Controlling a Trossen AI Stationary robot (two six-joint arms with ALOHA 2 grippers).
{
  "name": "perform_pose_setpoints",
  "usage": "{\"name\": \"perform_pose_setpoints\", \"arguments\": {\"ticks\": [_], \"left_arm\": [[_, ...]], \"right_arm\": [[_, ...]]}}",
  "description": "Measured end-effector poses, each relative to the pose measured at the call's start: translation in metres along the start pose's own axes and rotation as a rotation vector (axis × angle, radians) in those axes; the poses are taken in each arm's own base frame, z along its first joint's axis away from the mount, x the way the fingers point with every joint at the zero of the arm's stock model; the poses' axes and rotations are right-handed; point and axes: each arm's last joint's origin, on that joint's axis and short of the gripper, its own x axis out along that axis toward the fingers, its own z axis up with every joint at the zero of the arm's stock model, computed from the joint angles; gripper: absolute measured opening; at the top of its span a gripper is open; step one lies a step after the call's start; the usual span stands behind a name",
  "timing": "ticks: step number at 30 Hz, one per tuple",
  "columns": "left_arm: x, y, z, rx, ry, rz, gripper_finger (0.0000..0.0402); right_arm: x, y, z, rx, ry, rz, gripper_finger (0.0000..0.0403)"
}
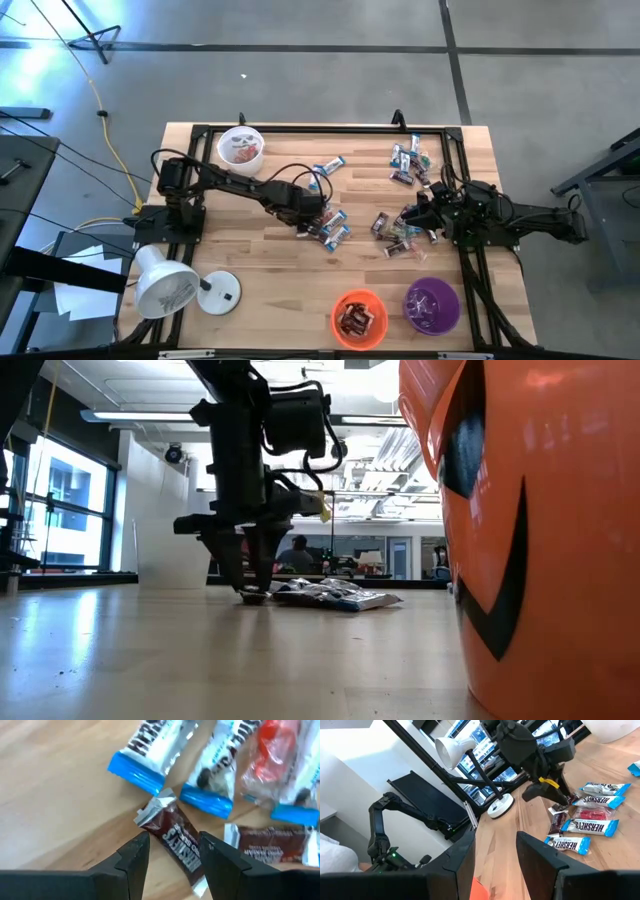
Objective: Organize candy in baskets
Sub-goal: Put the brown chocolate into the orange bucket
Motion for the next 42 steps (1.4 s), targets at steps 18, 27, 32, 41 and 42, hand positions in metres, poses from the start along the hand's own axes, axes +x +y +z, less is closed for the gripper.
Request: {"name": "perform_pose_setpoints", "arguments": {"ticks": [18,27,32,41,42], "left_arm": [[0.02,0.002,-0.002,-0.003,0.024,0.075,0.0052],[-0.012,0.005,-0.001,0.089,-0.003,0.006,0.0019],[-0.047,0.012,-0.002,0.19,-0.033,-0.04,0.0016],[-0.101,0.004,-0.01,0.46,-0.173,-0.312,0.0015],[-0.103,-0.001,-0.012,0.482,-0.182,-0.358,0.0015]], "right_arm": [[0.0,0.0,0.0,0.0,0.0,0.0,0.0138],[0.0,0.0,0.0,0.0,0.001,0.0,0.0138],[0.0,0.0,0.0,0.0,0.001,0.0,0.0138],[0.0,0.0,0.0,0.0,0.001,0.0,0.0138],[0.0,0.0,0.0,0.0,0.001,-0.001,0.0138]]}}
